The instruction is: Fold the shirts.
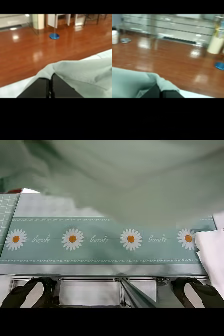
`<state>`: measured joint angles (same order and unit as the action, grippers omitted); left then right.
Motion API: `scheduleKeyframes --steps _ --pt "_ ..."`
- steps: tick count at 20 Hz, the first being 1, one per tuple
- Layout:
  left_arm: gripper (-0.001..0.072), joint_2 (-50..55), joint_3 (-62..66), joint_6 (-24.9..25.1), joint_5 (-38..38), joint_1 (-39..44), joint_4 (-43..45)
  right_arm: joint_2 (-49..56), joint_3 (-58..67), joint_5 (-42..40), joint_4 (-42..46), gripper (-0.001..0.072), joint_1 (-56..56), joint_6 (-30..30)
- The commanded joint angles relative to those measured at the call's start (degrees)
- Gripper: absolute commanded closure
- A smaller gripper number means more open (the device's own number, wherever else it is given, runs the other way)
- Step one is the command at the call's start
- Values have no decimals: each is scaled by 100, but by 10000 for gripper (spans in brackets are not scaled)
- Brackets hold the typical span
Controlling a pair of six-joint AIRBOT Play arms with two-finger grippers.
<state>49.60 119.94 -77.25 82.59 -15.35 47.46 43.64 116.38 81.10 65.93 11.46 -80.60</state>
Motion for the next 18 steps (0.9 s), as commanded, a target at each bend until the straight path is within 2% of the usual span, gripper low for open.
scheduleKeyframes --steps 1,4,6,10,12,15,18 --pt "688 -782 -138 -227 81 433 925 -463 -192 306 603 684 -2 -240" --pt "688 -1001 -450 -514 601 680 1609 -535 -474 597 638 685 -2 -328" --pt "688 -964 -903 -516 890 680 1716 -533 -876 614 501 685 -2 -326" --pt "688 -623 -2500 -601 782 682 1655 -522 -2490 520 -116 684 -2 -223" --pt "688 -225 -3399 -597 376 682 1519 -363 -3506 221 -304 684 -2 -22" --pt "688 699 -4417 -588 -662 699 1211 345 -4669 -610 -308 685 -4 208" --pt "688 2004 -4607 -573 -1794 938 1165 1685 -4857 -1545 -557 685 -2 387"
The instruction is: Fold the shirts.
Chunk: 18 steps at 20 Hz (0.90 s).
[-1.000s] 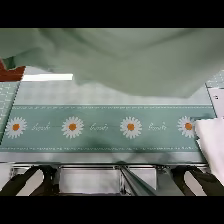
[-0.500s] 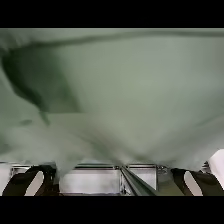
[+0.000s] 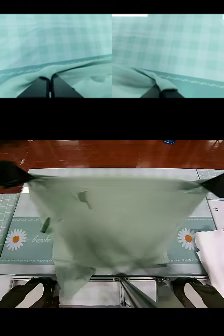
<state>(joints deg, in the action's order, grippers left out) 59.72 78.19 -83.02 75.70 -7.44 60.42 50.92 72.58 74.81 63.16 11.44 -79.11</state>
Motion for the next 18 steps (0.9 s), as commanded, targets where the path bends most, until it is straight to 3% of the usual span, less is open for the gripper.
scheduleKeyframes --steps 1,3,7,8,9,10,11,13,16,18 --pt "688 1390 -393 31 -1545 243 -186 1427 -424 -1222 -501 685 0 326" --pt "688 2199 -144 111 -2448 426 -374 2455 -55 -1624 -960 684 -2 378" --pt "688 3412 780 109 -2636 634 -743 4203 1008 -1805 -2212 683 -20 577" --pt "686 3602 909 109 -2614 680 -881 4505 1222 -1786 -2507 650 -17 577" --pt "645 3707 957 107 -2597 695 -1001 4754 1392 -1788 -2830 527 -17 575" --pt "469 3742 962 109 -2551 699 -1005 4918 1508 -1775 -3101 358 -7 575" --pt "193 3733 977 103 -2409 667 -925 4981 1609 -1709 -3180 296 39 566" --pt "199 3694 1231 109 -1574 409 -389 4955 1823 -1316 -3171 296 304 518" --pt "200 3541 1615 13 310 -409 544 4669 1943 -245 -2973 304 1058 481" --pt "200 3250 1373 293 1088 -992 555 4350 1926 603 -1917 303 1451 514"
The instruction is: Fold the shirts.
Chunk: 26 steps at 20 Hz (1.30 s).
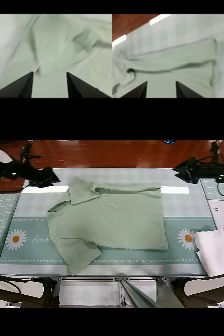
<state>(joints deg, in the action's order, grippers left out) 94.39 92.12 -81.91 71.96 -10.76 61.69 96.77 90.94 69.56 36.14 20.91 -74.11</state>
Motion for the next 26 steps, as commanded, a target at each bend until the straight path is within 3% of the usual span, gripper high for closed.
scheduleKeyframes --steps 1,3,4,5,8,10,13,17,22,23,24,26 --pt "200 -474 -387 184 1532 -909 428 -437 -61 1388 1456 303 575 17" --pt "200 -1139 -1495 286 1373 -1340 435 -1104 -1045 1222 2426 303 649 28" --pt "199 -1480 -2159 448 1331 -1576 435 -1471 -1742 837 2404 303 675 68" --pt "199 -1753 -2778 603 1344 -1816 433 -1864 -2518 426 2105 303 673 164" --pt "200 -2310 -4411 649 1172 -2544 28 -3029 -4771 -376 197 303 555 1322" --pt "200 -2487 -5239 647 846 -2815 -420 -3543 -5578 -509 -356 303 553 1462" --pt "200 -2435 -6109 651 229 -2850 -883 -3963 -6013 -343 -190 303 553 1458" --pt "200 -2430 -6596 1154 -485 -2848 -1705 -4046 -6024 -262 -68 303 553 1375" --pt "205 -2424 -6603 1226 -855 -2402 -1746 -4046 -6024 -271 -118 303 553 1311" --pt "328 -2393 -6592 1226 -848 -2229 -1722 -4046 -6017 -282 -116 303 570 1314" --pt "676 -2356 -6553 1226 -844 -2120 -1670 -4046 -5993 -280 -68 303 660 1314" --pt "688 -2345 -6422 1248 -763 -2063 -1670 -4046 -5945 -199 369 303 1071 1215"
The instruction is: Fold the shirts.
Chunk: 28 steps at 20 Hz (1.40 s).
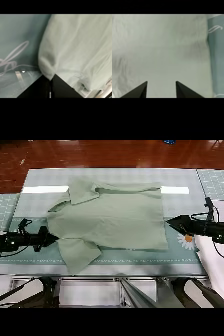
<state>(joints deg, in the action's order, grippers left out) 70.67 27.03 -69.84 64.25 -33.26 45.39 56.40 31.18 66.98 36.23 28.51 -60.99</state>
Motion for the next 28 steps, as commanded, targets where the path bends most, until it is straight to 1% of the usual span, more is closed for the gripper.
scheduleKeyframes --steps 1,3,4,6,9,12,17,20,21,23,24,26,27,28 --pt "688 24 168 44 98 184 -31 -9 28 125 909 303 514 -341" --pt "688 17 295 42 205 186 -20 -9 -55 413 2236 303 612 -1563" --pt "688 20 310 42 210 186 -22 -9 -160 586 2498 303 570 -1731" --pt "688 20 308 42 197 186 -20 -9 -387 708 2651 303 450 -1696" --pt "688 20 306 37 284 188 -22 -7 -706 695 2629 303 289 -1698" --pt "688 20 306 42 278 186 -20 -4 -881 411 2457 303 -173 -1698" --pt "688 20 306 42 267 188 -20 389 -855 -579 1596 303 -647 -1663" --pt "688 20 306 42 232 188 -22 885 -780 -986 807 304 -1010 -1322" --pt "688 20 306 44 234 190 -42 1051 -713 -988 562 338 -1198 -1139" --pt "688 13 348 79 254 188 -160 1220 -431 -839 221 655 -1508 -702" --pt "688 7 444 203 354 188 -323 1207 -142 -614 98 684 -1591 -516" --pt "688 -116 861 577 728 186 -1126 1145 756 -94 98 684 -1598 -516" --pt "688 -264 1200 686 839 186 -1672 1095 1327 63 160 684 -1593 -619" --pt "689 -448 1572 686 824 190 -2179 1047 2035 162 306 684 -1593 -822"
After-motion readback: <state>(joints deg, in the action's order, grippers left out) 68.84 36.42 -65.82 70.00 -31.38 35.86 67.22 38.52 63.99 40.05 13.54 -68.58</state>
